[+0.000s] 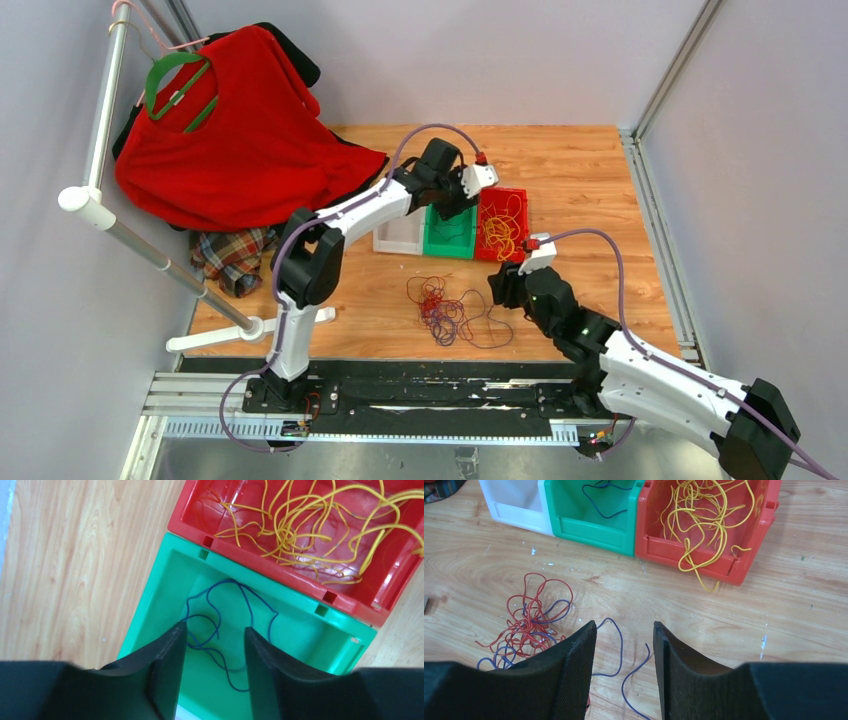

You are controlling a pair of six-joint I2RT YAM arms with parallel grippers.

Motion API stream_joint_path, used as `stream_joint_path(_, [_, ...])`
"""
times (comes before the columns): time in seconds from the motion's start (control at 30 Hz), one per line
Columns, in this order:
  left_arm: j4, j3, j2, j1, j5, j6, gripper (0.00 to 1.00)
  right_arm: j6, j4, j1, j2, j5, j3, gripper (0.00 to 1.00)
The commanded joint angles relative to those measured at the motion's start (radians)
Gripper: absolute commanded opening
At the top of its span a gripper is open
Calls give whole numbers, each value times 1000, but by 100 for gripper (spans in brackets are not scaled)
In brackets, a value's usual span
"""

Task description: Untangle the cables

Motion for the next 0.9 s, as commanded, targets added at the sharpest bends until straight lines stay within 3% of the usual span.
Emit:
stream_joint_path(0.0, [-96, 20, -92, -3, -6, 23, 61, -21, -21, -17, -12, -11, 41, 46])
stream_joint_path(0.13, [-171, 19, -174, -1, 6, 18, 89, -28, -24, -19, -12, -20, 54, 46])
stream_joint_path(0.27, [-261, -1, -277, 6, 54, 10, 96, -31, -43, -18, -12, -20, 72, 46])
stream_joint_path(0.4, [-412, -101, -405, 7, 206, 26, 97, -25, -55, -20, -11, -25, 76, 46])
stream_joint_path(0.57, [-431, -388, -555, -9, 412, 74, 95, -15, -58, -21, -12, -50, 66, 46])
stream_joint_path(0.67, [-429, -467, -553, -31, 438, 102, 91, -8, -59, -20, -12, -56, 52, 46])
stream_joint_path(0.87, [-373, -474, -452, -33, 429, 166, 83, 2, -51, -21, -3, -80, 44, 46])
